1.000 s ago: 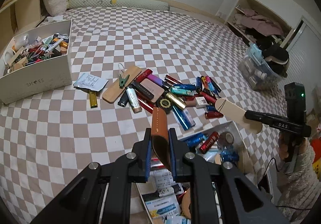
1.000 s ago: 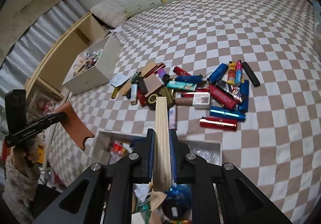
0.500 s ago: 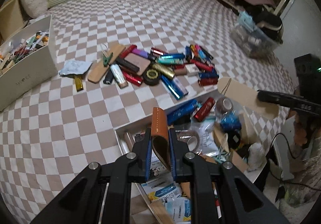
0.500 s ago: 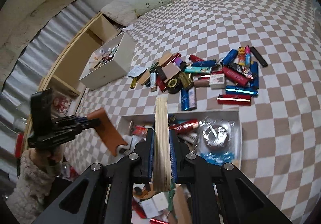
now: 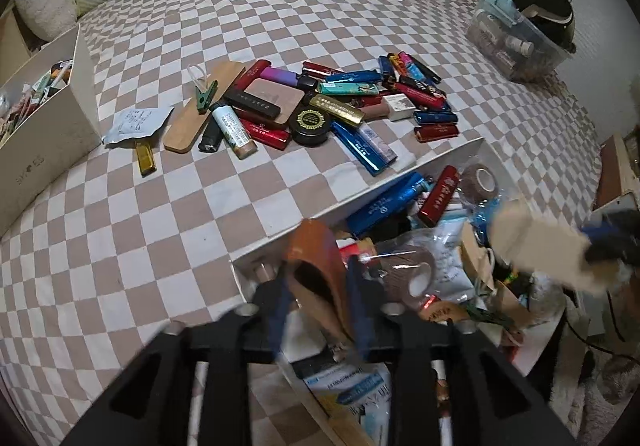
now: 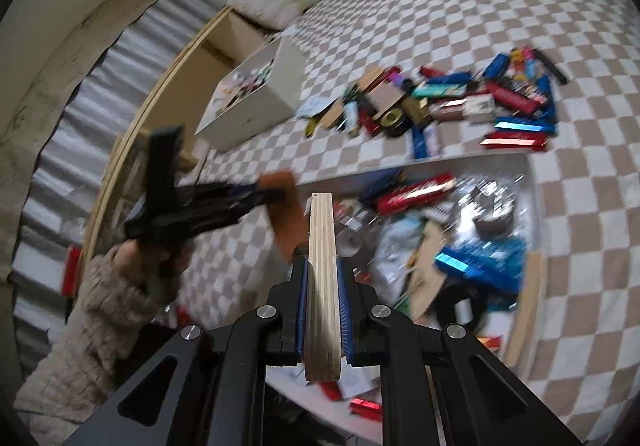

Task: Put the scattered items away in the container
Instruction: 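Carry both items over the open box and open the left tool, dropping the leather, then lower the wooden stick into the box and open the right tool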

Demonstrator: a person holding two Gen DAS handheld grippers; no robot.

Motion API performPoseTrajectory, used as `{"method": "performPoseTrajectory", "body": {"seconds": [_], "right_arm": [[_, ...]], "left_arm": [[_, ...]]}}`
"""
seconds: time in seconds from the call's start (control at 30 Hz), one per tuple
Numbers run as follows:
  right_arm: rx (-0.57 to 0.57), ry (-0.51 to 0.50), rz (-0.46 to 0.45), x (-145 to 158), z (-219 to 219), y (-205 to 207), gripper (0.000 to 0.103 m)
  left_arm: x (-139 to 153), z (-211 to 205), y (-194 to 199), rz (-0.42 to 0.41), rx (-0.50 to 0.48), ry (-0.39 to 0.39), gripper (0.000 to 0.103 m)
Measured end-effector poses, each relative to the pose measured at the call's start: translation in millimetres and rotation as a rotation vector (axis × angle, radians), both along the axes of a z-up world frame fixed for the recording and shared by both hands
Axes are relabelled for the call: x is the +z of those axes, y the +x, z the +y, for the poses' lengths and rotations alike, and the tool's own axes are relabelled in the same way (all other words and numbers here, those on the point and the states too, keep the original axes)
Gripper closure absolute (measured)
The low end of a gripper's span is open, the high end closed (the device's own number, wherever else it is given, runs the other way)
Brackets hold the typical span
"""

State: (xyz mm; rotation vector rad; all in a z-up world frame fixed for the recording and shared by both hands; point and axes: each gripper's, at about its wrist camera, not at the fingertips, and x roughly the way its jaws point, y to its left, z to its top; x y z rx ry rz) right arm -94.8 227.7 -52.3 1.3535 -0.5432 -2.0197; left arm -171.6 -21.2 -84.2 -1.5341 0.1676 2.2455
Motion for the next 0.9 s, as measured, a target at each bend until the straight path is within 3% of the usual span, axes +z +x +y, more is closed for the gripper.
{"method": "performPoseTrajectory", "body": {"seconds": [0.07,0.3,0.53,0.7,0.9], "right_arm": [[0.044,-0.019,-0.020,-3,-9,6,0.088],[0.217,-0.015,-0.082,-25,-47,24,0.088],[0.417,0.018,-0.129,-50,-88,37,0.088],[0.544,-0.013,-0.181,-67,-106,40,0.088],[0.631,-0.013,-0.243,-89,-117,37,0.088]], "left_arm": [[-5,3,0,-0.004,-0.005,-0.020,0.039],[-1,0,6,0.014,-0.015,-0.040,0.031],[11,-14,8,0.032,0.023,0.000,0.031],[15,-21,9,0.029,0.038,0.016,0.031],[16,-23,9,0.025,0.040,0.004,0.031]]}}
